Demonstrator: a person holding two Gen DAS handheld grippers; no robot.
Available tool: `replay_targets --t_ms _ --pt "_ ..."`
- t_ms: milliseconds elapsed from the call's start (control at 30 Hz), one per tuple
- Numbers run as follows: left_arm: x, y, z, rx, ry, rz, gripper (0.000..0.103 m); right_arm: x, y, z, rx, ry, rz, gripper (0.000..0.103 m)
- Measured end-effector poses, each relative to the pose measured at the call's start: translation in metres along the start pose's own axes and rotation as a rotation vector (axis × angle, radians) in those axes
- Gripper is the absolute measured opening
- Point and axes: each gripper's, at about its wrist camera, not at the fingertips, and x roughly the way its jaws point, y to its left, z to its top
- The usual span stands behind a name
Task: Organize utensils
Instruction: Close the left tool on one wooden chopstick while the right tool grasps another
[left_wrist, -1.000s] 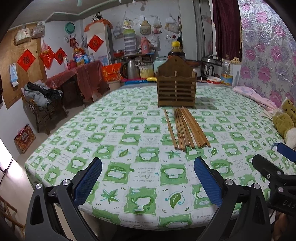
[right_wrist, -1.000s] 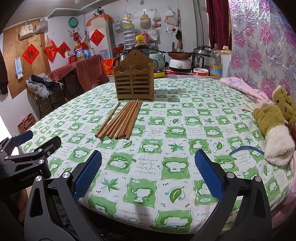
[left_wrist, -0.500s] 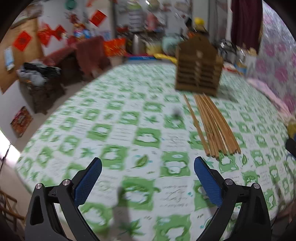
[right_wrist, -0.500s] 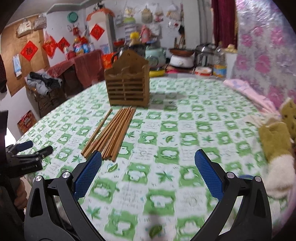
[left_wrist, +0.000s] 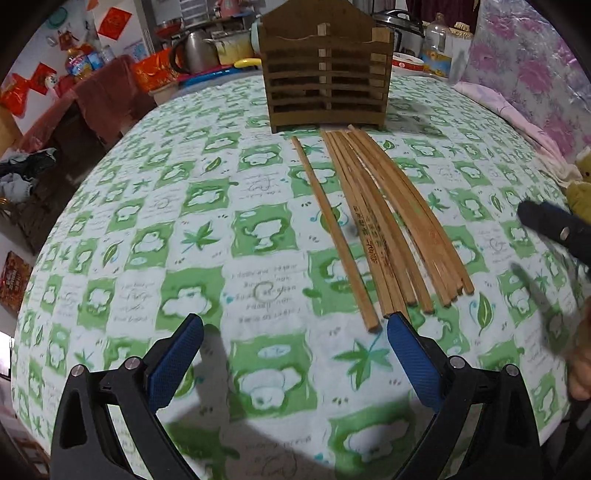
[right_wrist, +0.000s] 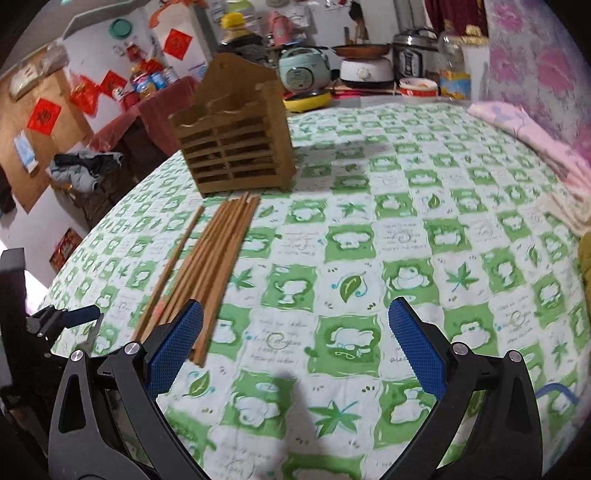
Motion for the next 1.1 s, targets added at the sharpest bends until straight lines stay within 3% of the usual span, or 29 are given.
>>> replay_targets --t_ms 167,333,467,500,600,633,733,900,967,1000,1033,1100 --pt "0.014 0.012 0.015 -0.026 0.017 -0.019 0.099 -0.003 -0.013 0.0 0.063 -0.025 0.068 0.097" --pt "0.018 0.019 0.018 0.052 0.0 -0.073 0.099 -0.005 -0.028 -0.001 0.144 -0.034 0.127 0.097" --pt "0.018 0.017 0.022 0.071 0.012 -0.072 0.099 -0.007 -0.02 -0.002 0.101 -0.039 0.136 0.097" --pt "0.018 0.018 0.024 0.074 0.007 -0.055 0.099 -0.008 -0.016 -0.003 0.081 -0.039 0.132 0.097" --pt "0.018 0.033 0.035 0.033 -0.071 0.154 0.098 -0.006 -0.002 -0.003 0.004 -0.018 0.125 0.097" --pt "0.021 0.04 0.039 0.009 -0.072 0.179 0.098 -0.004 0.004 -0.004 -0.032 0.0 0.125 0.097" --pt "0.032 0.057 0.043 -0.077 -0.019 0.117 0.098 0.003 0.025 -0.009 -0.16 0.06 0.117 0.097" --pt "0.037 0.07 0.046 -0.14 0.001 0.03 0.098 0.014 0.056 -0.02 -0.341 0.121 0.026 0.095" --pt "0.039 0.067 0.047 -0.129 -0.001 0.04 0.098 0.021 0.058 -0.021 -0.357 0.159 0.019 0.09" --pt "0.039 0.068 0.046 -0.131 -0.001 0.04 0.099 0.027 0.056 -0.02 -0.356 0.187 0.015 0.082" --pt "0.039 0.066 0.046 -0.13 -0.001 0.039 0.099 0.028 0.054 -0.017 -0.345 0.18 0.015 0.08" --pt "0.039 0.069 0.041 -0.131 -0.003 0.038 0.099 0.028 0.042 -0.009 -0.332 0.14 -0.068 0.074"
